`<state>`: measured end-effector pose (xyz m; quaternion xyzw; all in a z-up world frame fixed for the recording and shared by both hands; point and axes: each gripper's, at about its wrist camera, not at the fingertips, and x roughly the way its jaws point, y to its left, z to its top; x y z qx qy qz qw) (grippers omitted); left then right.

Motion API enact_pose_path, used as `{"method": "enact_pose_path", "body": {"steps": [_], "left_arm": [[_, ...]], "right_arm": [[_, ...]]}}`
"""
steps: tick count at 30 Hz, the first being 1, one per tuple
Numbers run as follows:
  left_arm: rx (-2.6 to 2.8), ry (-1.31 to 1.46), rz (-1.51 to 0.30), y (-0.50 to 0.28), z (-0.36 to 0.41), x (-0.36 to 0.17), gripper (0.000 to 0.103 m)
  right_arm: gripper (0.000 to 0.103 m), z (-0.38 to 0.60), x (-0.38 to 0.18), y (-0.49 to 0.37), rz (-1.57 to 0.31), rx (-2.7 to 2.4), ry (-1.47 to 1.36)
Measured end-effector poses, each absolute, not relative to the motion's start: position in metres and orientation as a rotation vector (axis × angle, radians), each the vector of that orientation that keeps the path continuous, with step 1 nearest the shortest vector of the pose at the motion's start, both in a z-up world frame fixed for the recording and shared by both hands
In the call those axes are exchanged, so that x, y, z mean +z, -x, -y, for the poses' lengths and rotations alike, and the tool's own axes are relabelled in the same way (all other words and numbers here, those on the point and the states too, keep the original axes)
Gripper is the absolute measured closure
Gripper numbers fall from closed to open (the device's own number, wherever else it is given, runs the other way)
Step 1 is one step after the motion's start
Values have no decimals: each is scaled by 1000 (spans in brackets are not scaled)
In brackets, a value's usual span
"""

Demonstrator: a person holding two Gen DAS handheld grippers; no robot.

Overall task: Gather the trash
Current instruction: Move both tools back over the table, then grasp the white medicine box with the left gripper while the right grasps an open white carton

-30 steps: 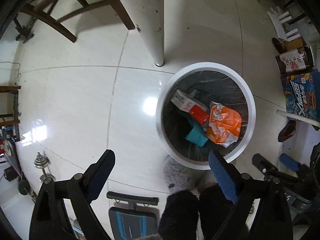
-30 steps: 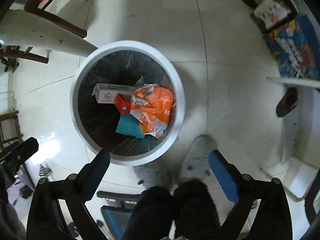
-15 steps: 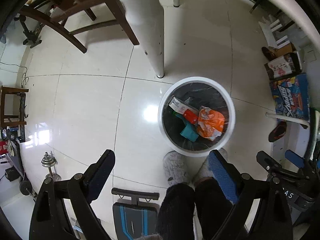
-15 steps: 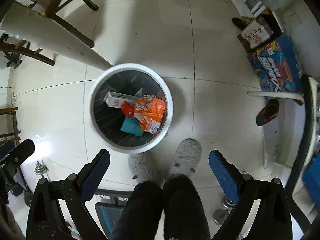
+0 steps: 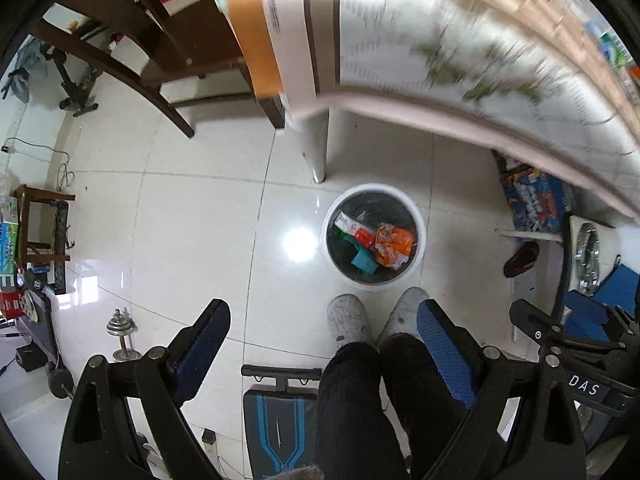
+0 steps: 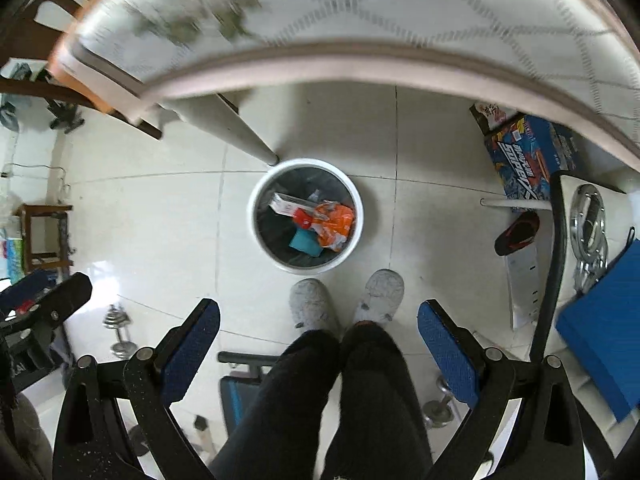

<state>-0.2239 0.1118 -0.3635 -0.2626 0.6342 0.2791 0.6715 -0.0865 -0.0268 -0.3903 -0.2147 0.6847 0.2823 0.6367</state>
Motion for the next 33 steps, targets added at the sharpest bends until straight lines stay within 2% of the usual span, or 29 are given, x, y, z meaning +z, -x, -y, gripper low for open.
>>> {"method": "enact_pose_path", "body": {"steps": [8, 16, 22, 26, 33], "left_arm": [[646, 535, -1316, 172, -124, -278, 8], [599, 372, -1244, 13, -129, -234, 8], [570, 333, -1262, -147, -145, -235, 8], [506, 308, -1338, -249, -159, -262, 8], [388, 300, -1480, -350, -169, -315, 8]], "right_arm": [[3, 28, -289, 44, -1551, 623, 254], [3, 75, -218, -122, -1445, 456, 32], [3, 115, -203, -305, -1388, 262, -217], [3, 117, -207, -416, -1356, 170, -339], [1, 87, -233, -554, -1392, 64, -372]]}}
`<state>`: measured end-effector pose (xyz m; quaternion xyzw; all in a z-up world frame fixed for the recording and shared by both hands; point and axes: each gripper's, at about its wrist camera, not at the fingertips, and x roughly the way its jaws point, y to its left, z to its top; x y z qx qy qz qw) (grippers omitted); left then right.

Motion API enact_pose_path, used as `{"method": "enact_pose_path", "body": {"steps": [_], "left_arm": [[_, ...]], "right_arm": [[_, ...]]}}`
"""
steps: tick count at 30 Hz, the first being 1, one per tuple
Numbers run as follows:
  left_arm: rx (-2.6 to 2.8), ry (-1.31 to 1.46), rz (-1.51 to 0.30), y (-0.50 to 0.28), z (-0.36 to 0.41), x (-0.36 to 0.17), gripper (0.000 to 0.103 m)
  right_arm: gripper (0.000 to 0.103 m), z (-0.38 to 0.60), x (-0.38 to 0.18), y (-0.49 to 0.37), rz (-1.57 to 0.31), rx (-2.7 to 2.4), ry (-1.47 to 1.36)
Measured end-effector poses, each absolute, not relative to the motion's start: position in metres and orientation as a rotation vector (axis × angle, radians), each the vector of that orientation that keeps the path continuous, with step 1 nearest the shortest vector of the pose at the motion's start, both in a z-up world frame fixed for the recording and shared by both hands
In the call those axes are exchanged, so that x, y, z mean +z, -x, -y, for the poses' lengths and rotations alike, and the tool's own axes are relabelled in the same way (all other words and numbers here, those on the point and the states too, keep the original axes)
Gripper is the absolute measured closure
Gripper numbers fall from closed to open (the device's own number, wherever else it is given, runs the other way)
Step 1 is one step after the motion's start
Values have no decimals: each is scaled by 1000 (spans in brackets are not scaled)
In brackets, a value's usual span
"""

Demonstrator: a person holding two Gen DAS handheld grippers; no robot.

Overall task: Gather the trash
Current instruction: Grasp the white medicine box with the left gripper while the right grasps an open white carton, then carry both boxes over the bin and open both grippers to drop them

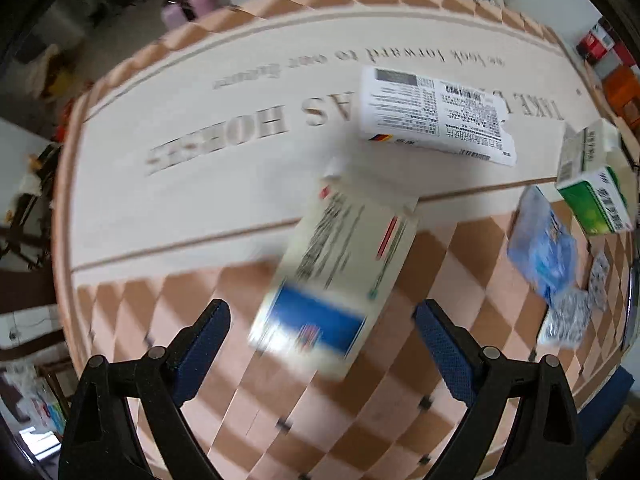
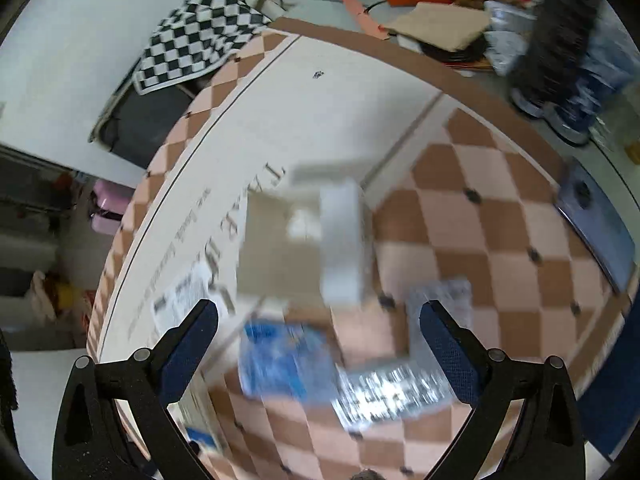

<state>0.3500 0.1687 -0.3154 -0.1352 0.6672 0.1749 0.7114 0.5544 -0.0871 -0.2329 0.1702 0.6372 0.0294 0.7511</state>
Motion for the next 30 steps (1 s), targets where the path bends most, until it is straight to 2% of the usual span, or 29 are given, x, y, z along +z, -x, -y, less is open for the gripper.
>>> {"method": "enact_pose_path", "body": {"steps": [9, 12, 14, 23, 30], "left_arm": [[320, 242, -1614, -388, -168, -365, 9], [325, 271, -1584, -382, -170, -361, 25], [336, 267, -1566, -378, -171, -356, 25], [374, 243, -1426, -336, -163, -295, 25], [401, 266, -1256, -249, -150, -229, 25]], "right_arm": [[1, 53, -291, -605, -1553, 17, -265], [9, 50, -298, -601, -1570, 24, -240], [11, 48, -297, -598, -1558, 41, -219], [14, 36, -251, -552, -1452, 150, -95], [15, 20, -199, -448, -1338, 281, 45]]}}
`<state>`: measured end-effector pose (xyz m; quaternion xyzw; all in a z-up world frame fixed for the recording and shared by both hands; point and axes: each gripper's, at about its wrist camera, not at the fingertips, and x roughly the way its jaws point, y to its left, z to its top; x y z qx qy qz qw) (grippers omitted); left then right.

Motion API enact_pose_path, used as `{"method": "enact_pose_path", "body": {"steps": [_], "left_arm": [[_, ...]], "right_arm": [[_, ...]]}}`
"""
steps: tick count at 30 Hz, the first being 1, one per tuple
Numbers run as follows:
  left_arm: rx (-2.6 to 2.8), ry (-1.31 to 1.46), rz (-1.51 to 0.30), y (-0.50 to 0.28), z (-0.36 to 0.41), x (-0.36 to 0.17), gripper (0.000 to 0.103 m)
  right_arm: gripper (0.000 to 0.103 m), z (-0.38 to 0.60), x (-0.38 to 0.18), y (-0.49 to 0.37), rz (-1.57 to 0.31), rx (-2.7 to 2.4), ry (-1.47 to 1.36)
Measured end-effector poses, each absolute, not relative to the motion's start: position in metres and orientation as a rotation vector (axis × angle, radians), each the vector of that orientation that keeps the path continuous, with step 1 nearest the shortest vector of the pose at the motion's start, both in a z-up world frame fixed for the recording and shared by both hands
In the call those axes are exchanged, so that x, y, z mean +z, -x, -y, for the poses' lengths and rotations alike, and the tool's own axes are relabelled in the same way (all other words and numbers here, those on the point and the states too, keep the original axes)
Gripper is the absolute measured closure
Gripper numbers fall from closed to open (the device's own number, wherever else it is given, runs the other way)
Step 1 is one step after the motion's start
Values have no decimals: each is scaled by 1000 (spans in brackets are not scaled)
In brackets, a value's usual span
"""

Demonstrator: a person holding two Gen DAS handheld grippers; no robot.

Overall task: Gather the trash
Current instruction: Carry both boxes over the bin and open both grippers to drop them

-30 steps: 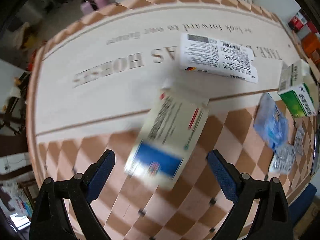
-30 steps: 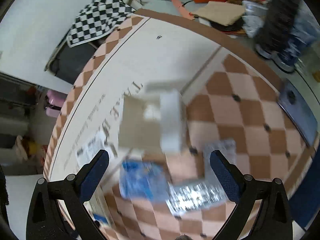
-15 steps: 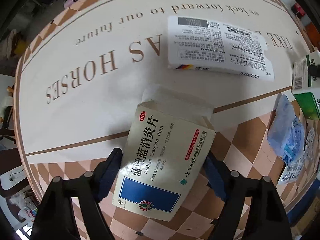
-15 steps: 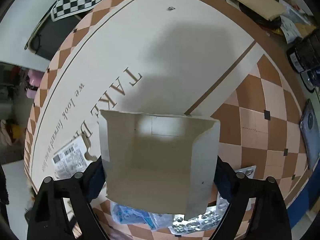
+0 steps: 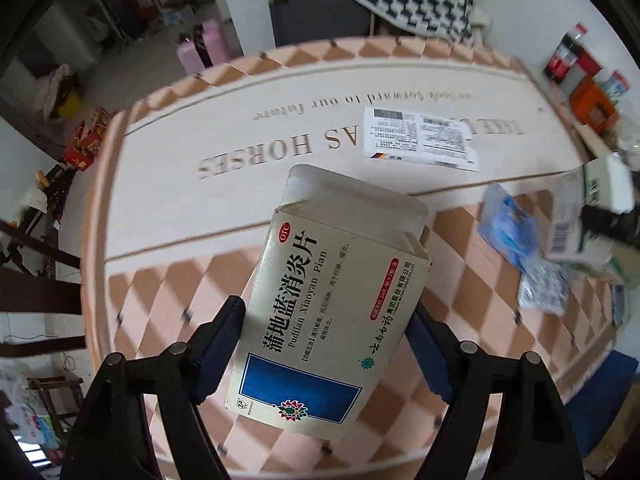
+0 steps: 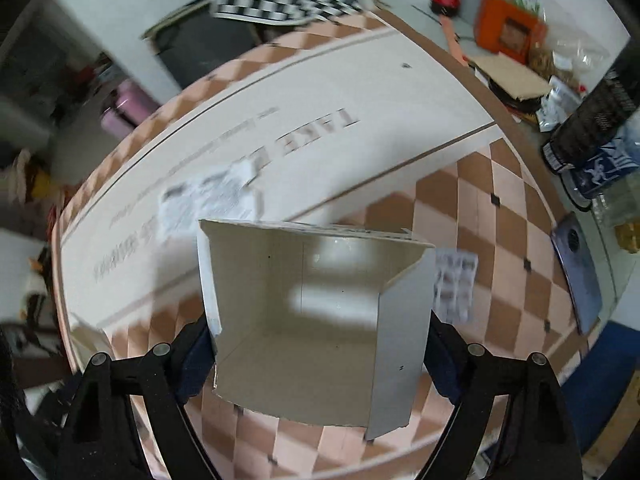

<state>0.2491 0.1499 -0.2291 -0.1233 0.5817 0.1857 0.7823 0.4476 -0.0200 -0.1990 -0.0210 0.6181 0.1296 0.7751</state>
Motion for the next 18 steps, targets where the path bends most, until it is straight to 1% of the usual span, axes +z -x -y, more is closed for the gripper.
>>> {"method": "enact_pose_path", "body": {"steps": [5, 10, 14, 18], "left_arm": [[407, 290, -1161, -160, -142, -199, 25], [389, 364, -1128, -49, -137, -189, 25], [375, 446, -1163, 25, -130, -206, 25], [356, 575, -1269, 92, -118, -258, 25]], "right_arm": [[16, 24, -166, -338, -1249, 369, 101], [16, 36, -160, -225, -1245, 424, 86], [16, 56, -179, -124, -1306, 459, 58], [16, 77, -229, -49, -1430, 475, 62]]}}
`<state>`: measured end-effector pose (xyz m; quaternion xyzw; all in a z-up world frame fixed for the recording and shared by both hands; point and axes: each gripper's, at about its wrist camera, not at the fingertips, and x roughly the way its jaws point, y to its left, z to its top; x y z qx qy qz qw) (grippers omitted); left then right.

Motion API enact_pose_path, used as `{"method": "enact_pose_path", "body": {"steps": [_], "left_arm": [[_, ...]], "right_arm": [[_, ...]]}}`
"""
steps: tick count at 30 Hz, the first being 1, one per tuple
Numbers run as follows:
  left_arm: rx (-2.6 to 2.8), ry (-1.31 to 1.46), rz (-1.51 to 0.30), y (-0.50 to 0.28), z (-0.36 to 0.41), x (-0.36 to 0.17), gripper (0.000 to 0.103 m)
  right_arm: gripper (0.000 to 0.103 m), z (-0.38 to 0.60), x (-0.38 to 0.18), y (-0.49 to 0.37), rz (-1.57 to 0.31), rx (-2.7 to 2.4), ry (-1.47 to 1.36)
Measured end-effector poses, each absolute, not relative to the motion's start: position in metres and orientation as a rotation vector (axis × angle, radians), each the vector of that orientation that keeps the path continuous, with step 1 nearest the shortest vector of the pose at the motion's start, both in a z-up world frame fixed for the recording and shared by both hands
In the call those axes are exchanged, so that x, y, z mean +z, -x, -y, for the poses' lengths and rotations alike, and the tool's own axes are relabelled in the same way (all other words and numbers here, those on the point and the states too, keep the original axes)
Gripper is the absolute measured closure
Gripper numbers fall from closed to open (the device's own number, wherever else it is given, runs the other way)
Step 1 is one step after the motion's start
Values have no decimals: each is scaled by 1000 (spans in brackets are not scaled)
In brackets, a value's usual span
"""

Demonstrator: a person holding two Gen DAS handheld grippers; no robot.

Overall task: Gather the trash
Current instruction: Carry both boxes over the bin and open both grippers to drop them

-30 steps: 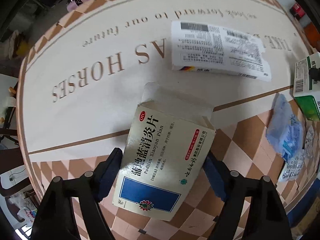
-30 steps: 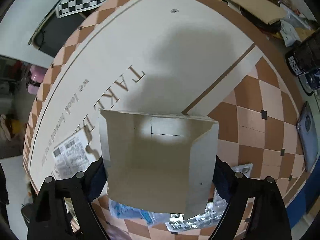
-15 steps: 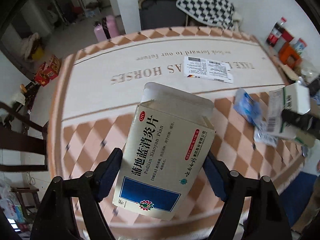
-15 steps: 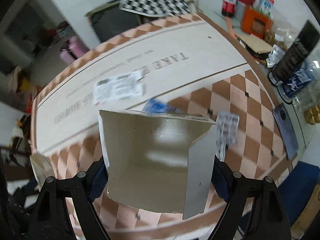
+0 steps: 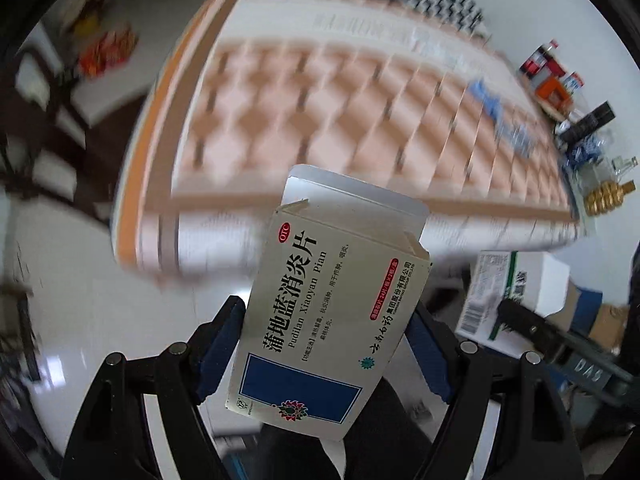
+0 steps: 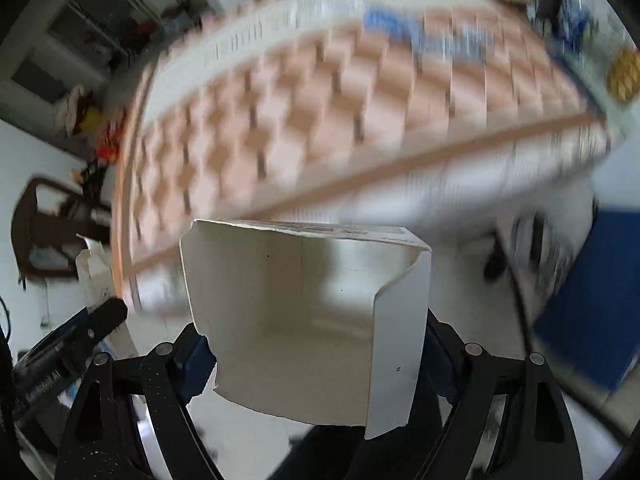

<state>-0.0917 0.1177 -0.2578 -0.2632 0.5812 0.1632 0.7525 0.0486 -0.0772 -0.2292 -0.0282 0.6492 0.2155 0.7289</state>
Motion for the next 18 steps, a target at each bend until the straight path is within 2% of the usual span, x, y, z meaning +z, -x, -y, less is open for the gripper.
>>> {"method": "enact_pose_path", "body": {"steps": [7, 18], "left_arm": [[342, 752, -1441, 150, -104, -384, 25], [326, 1031, -1570, 150, -141, -627, 24]], "right_arm": [[16, 104, -355, 29, -1657, 441, 81], [16, 82, -565, 41, -1792, 400, 88]]}}
